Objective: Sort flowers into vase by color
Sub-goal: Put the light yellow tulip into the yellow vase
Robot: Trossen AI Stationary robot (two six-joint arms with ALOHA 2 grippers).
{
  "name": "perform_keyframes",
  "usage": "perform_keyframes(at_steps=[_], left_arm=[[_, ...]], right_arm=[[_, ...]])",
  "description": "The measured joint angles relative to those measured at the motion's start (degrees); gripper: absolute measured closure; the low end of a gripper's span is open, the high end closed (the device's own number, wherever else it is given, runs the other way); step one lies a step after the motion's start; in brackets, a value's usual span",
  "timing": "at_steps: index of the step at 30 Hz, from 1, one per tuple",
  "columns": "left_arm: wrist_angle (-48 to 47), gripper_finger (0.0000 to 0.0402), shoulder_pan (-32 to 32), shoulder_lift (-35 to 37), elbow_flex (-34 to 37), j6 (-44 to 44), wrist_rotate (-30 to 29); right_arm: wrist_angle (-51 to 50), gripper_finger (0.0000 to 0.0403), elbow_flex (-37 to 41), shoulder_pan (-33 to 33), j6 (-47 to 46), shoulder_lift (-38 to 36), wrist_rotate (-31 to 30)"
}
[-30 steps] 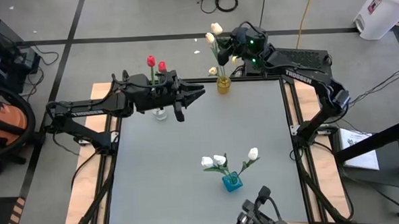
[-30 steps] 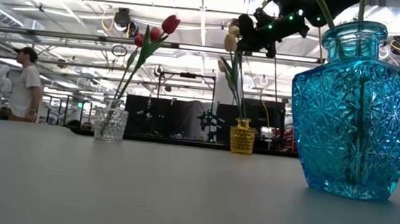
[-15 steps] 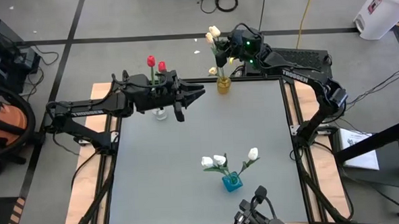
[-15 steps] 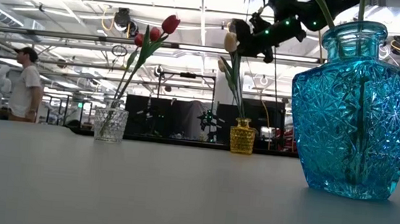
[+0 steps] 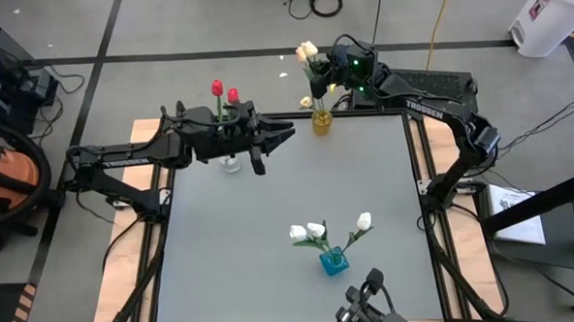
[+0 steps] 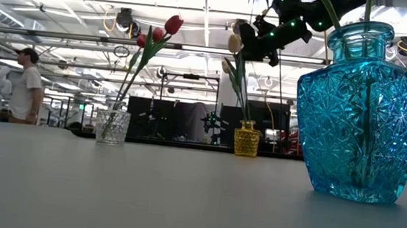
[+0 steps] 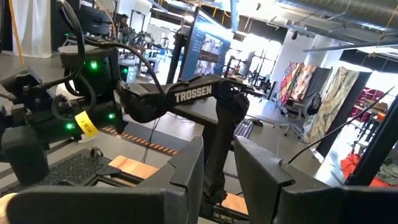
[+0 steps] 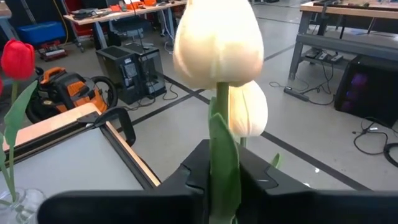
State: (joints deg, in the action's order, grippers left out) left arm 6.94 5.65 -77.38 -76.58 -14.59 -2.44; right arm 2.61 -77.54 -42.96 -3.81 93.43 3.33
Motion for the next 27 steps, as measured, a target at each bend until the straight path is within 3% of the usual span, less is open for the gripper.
perform_keyframes(at_steps=[27], left_arm=[[-0.1,0.0304,-0.1,0.0,0.0,0.0,0.0]], right_arm=[[-7.5,0.0200,0.0,2.2,0.4,-2.4,-0.5]])
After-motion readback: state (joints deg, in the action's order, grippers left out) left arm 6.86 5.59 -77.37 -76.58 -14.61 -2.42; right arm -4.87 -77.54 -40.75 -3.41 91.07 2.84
